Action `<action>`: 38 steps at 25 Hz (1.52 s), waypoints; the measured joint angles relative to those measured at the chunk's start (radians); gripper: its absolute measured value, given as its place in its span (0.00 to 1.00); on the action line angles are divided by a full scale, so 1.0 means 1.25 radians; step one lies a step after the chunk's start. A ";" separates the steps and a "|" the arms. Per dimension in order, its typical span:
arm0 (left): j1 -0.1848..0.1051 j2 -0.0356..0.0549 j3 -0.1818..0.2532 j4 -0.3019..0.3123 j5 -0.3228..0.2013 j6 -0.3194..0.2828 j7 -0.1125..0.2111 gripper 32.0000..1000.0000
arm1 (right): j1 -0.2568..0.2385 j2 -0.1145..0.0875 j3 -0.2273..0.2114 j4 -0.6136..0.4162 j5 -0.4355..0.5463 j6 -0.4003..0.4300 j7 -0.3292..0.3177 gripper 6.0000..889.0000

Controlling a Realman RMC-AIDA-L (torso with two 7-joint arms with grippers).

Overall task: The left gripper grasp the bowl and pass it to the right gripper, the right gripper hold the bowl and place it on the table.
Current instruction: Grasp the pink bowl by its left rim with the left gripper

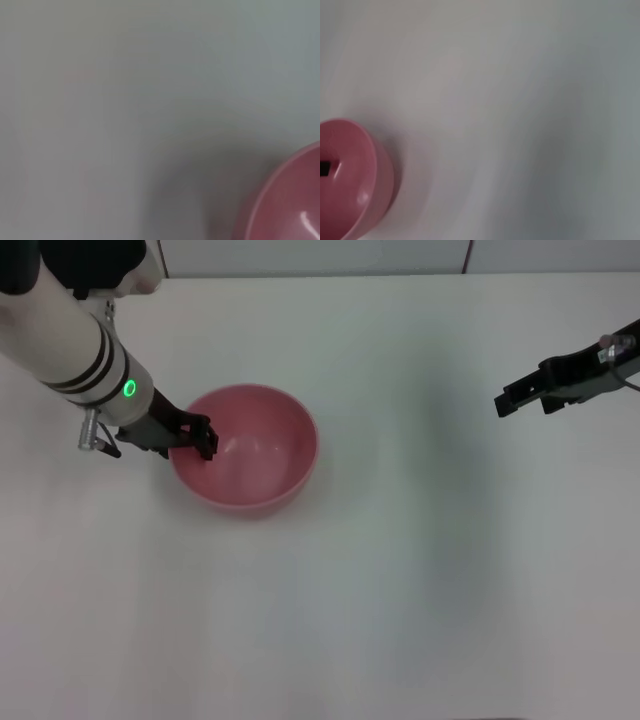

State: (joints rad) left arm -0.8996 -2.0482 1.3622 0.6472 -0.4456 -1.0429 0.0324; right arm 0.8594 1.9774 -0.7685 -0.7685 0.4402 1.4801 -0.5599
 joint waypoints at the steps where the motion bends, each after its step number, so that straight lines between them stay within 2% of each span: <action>1: 0.001 -0.0003 0.002 0.000 -0.001 0.003 0.002 0.65 | 0.000 0.000 0.000 0.000 0.000 0.000 0.000 0.83; 10: 0.002 -0.0023 0.005 0.000 0.003 0.013 0.003 0.40 | -0.002 0.000 0.000 0.000 0.000 0.000 0.000 0.83; 15: 0.002 -0.0022 0.011 0.000 0.002 0.014 0.004 0.18 | -0.003 0.000 0.000 0.000 0.000 0.000 0.000 0.83; 20: 0.002 -0.0022 0.025 0.004 -0.001 0.014 0.003 0.03 | -0.004 0.000 0.000 0.000 0.000 0.000 0.000 0.83; 38: 0.008 -0.0035 0.026 0.015 -0.002 0.011 0.001 0.03 | -0.010 0.000 0.001 0.000 0.000 0.000 0.000 0.83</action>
State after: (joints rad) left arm -0.8902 -2.0525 1.3944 0.6659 -0.4479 -1.0296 0.0342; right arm 0.8473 1.9772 -0.7671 -0.7686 0.4402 1.4804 -0.5599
